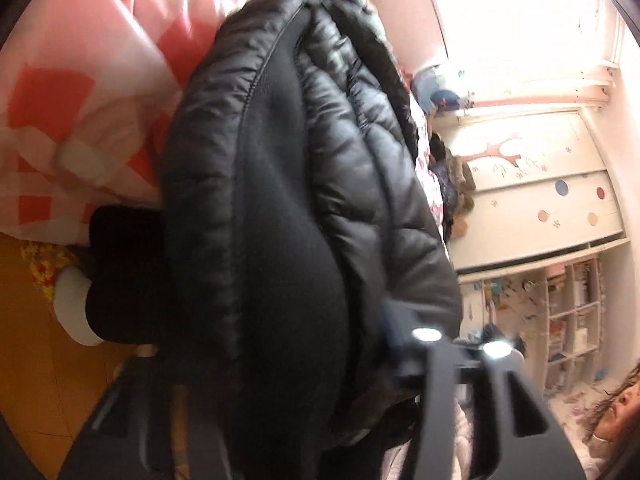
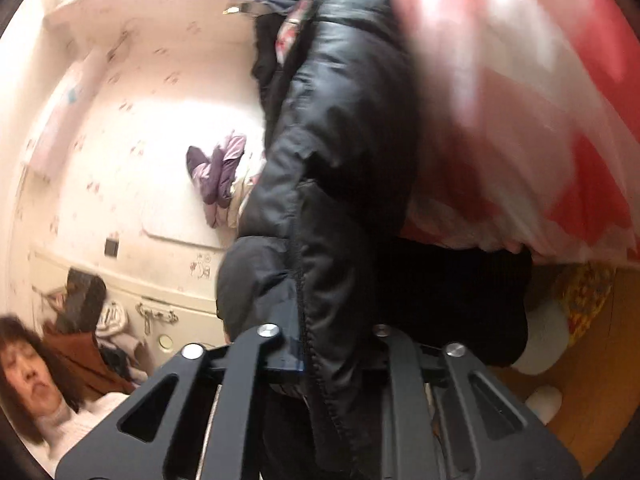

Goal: Fold large clothes

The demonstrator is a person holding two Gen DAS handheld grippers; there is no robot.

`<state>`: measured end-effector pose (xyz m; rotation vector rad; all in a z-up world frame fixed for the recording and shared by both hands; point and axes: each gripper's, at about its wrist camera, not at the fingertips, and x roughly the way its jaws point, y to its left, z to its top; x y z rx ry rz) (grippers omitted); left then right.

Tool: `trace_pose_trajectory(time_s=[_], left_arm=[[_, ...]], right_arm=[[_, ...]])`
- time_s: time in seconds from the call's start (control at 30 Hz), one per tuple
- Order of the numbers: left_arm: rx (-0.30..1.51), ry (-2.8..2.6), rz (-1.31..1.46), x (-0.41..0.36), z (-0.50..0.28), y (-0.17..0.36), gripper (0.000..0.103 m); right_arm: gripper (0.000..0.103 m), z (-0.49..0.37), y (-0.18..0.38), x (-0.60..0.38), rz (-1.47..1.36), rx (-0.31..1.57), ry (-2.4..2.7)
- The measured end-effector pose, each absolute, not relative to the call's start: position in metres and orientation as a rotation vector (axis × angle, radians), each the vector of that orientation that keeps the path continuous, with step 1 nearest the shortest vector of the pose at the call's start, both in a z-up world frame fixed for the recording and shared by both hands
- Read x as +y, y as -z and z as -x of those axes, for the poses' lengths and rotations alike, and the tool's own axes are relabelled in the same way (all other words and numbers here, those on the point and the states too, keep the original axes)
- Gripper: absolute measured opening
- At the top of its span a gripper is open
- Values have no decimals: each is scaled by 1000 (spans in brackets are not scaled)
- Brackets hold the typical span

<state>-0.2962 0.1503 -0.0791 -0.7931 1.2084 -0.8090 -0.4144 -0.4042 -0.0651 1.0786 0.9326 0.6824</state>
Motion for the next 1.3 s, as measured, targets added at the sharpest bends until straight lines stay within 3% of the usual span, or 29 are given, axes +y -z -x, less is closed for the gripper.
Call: trace_pose_trajectory(time_s=[0.03,0.13,0.33,0.47,0.67,0.97,1.3], left_arm=[[1175,794,791,151,302,66,22],[1075,822,773,149,314,26,14],[953,954,697,140,337,-40,12],[1030,966,690,162,347,-18,12],[1127,898,858,194,350,53,14],[831,992,943,197,343,-23,14],[612,976,1078,196,265,-78,14]], right_arm=[[10,415,54,-402,-1067,901,-698],[9,421,25,-402,-1048,825,-731],[9,451,-31,-397,-973,749,-822],[10,477,-15,-395,-996,829,-835],[13,496,53,-388,-1126,984,-804],[13,470,-32,-401,-1188,419,-1016],[12,390,-96,-414,-1166,260,-1005]])
